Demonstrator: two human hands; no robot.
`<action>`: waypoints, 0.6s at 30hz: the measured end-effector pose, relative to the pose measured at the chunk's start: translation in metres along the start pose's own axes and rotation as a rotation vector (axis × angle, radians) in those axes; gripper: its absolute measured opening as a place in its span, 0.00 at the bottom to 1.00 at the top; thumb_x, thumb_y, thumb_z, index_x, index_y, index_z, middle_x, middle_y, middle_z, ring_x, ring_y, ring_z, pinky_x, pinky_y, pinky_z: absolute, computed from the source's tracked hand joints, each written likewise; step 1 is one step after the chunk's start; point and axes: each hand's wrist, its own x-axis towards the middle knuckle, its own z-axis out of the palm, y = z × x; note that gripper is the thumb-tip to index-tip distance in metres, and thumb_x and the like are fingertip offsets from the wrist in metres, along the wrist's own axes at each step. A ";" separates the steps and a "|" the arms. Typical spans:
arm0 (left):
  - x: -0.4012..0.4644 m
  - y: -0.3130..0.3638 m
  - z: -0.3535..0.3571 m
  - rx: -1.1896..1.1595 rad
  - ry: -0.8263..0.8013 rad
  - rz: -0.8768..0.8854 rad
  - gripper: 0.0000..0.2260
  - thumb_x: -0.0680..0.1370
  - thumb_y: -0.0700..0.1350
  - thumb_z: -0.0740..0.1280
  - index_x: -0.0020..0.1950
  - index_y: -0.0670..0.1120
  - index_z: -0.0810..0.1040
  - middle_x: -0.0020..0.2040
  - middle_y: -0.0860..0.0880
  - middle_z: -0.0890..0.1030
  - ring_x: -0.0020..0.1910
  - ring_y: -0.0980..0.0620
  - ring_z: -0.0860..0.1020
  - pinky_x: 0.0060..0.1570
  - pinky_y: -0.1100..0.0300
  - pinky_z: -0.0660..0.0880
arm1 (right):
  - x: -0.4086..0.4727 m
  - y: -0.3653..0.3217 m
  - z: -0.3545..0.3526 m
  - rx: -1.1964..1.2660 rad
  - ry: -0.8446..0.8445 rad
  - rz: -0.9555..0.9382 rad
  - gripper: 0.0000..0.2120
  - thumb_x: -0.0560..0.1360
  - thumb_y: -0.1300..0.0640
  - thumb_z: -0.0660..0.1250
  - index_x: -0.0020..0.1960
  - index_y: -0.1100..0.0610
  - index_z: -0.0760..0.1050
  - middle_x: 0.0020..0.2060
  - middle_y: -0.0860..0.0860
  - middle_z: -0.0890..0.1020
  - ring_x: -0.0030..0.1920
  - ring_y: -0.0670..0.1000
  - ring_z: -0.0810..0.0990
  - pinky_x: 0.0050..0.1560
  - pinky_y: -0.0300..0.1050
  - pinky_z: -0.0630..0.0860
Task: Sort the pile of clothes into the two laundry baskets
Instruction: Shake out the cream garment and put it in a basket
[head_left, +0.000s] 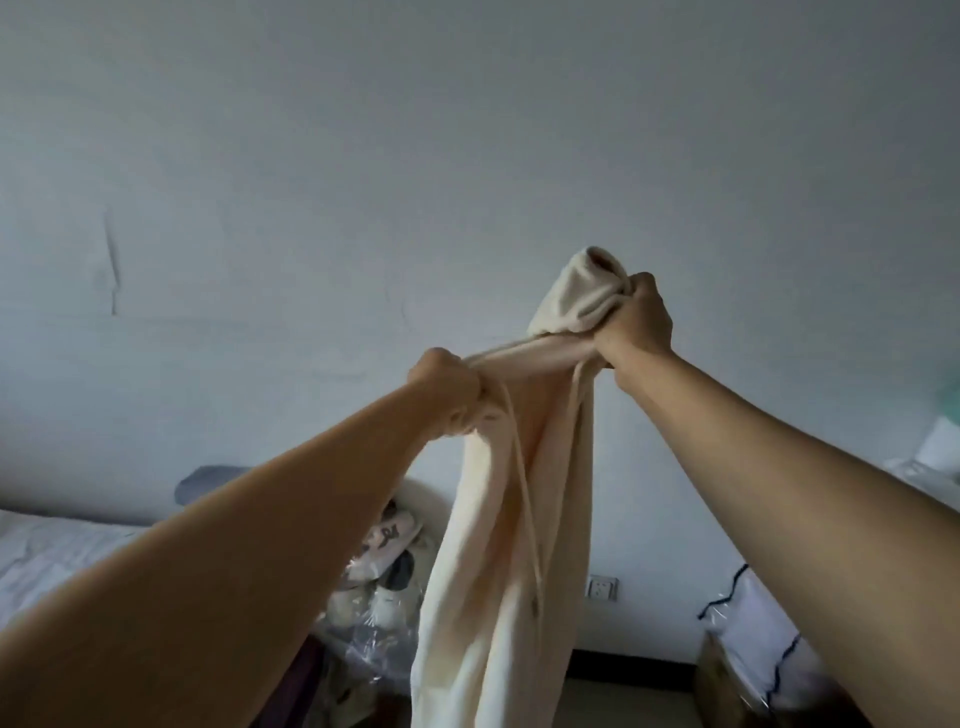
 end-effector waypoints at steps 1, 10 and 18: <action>0.003 0.005 0.002 -0.105 -0.005 0.023 0.04 0.75 0.33 0.64 0.44 0.40 0.77 0.43 0.43 0.80 0.36 0.50 0.76 0.31 0.66 0.76 | -0.004 -0.003 -0.009 -0.162 -0.049 -0.059 0.06 0.76 0.59 0.53 0.40 0.54 0.64 0.36 0.48 0.71 0.35 0.49 0.68 0.34 0.42 0.65; -0.021 0.081 0.067 -0.528 -0.195 0.115 0.15 0.76 0.29 0.56 0.36 0.41 0.76 0.31 0.44 0.77 0.31 0.49 0.74 0.34 0.59 0.74 | -0.001 -0.023 -0.093 -0.161 -0.702 0.013 0.08 0.74 0.63 0.59 0.42 0.54 0.74 0.35 0.52 0.77 0.34 0.49 0.77 0.31 0.41 0.72; -0.044 0.163 0.120 -0.600 -0.299 0.277 0.15 0.77 0.29 0.55 0.36 0.41 0.76 0.31 0.43 0.76 0.30 0.47 0.73 0.33 0.59 0.73 | 0.030 -0.052 -0.165 -0.274 -0.362 -0.275 0.25 0.69 0.67 0.71 0.55 0.54 0.59 0.47 0.49 0.70 0.49 0.47 0.77 0.46 0.47 0.80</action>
